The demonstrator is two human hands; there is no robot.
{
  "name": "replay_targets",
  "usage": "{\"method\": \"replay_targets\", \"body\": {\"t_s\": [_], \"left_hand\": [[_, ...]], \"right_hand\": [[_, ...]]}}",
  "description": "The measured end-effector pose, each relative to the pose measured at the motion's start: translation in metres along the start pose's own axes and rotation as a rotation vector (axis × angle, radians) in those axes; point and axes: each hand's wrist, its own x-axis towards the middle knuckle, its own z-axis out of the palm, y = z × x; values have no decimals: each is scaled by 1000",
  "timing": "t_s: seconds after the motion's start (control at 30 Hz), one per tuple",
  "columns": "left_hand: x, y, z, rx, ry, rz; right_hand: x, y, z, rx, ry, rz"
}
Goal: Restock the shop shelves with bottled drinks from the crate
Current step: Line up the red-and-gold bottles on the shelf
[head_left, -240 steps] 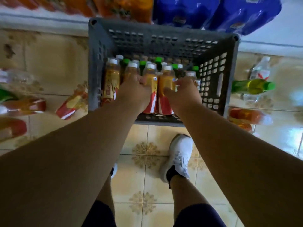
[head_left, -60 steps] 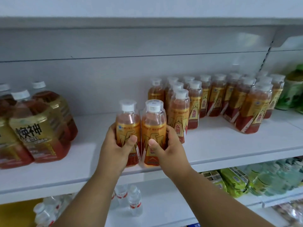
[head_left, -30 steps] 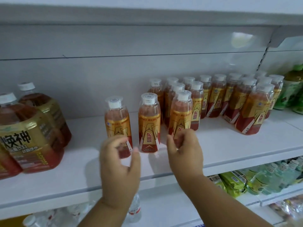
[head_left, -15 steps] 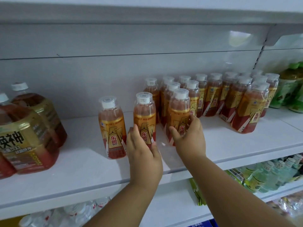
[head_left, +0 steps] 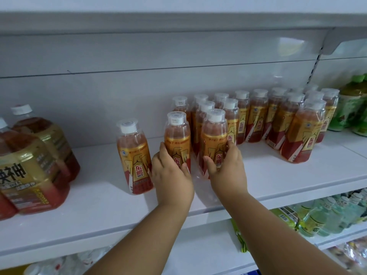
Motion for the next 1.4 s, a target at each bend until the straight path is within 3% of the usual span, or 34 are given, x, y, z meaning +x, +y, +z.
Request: {"method": "replay_targets", "body": {"t_s": [0.43,0.73,1.4], "left_hand": [[42,-2,18,-43,-81,47],[49,-16,28,-150,-37,59],[55,-15,34,-133,-50,84]], "right_hand": [[1,5,0,-6,-8,-33],[2,6,0,22,-11,-33],[1,8,-1,30,-16,-43]]}}
